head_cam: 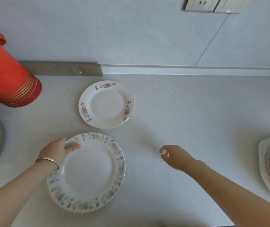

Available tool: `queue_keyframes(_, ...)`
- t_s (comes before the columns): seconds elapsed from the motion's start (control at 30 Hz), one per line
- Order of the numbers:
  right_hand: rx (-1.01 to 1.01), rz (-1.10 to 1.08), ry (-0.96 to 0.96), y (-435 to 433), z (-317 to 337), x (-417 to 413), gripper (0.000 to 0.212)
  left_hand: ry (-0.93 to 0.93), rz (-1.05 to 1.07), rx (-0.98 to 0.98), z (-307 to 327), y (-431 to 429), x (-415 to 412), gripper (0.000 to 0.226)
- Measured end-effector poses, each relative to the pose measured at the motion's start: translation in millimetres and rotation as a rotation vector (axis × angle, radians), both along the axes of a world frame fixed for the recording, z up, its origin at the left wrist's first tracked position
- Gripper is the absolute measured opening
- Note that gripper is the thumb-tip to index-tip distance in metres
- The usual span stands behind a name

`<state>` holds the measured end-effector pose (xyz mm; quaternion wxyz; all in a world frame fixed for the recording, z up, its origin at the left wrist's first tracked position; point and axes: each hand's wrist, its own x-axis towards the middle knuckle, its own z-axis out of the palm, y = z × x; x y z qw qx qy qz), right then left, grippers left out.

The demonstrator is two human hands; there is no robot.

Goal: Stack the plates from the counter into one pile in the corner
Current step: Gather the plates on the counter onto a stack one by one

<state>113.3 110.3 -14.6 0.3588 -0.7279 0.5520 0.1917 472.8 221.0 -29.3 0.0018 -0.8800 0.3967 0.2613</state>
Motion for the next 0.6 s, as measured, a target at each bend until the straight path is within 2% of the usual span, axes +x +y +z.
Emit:
queue_keyframes(0.13,-0.016,-0.056,0.006,1.1,4.2,-24.2,0.027,0.056,0.033,-0.215,16.5,-11.3,-24.6,0.052)
queue_keyframes(0.27,-0.053,-0.147,-0.014,-0.8,14.1,-60.2,0.024,0.106,0.094,-0.328,34.4,-19.8,-69.1,0.050)
queue_keyframes(0.47,-0.204,-0.311,-0.048,-9.2,43.0,-149.2,0.017,0.338,0.257,-0.520,62.5,-44.8,-172.3,0.047)
queue_keyframes(0.6,-0.310,-0.457,-0.046,-10.2,61.4,-229.3,0.025,0.406,0.247,-0.534,71.4,-75.0,-261.2,0.049)
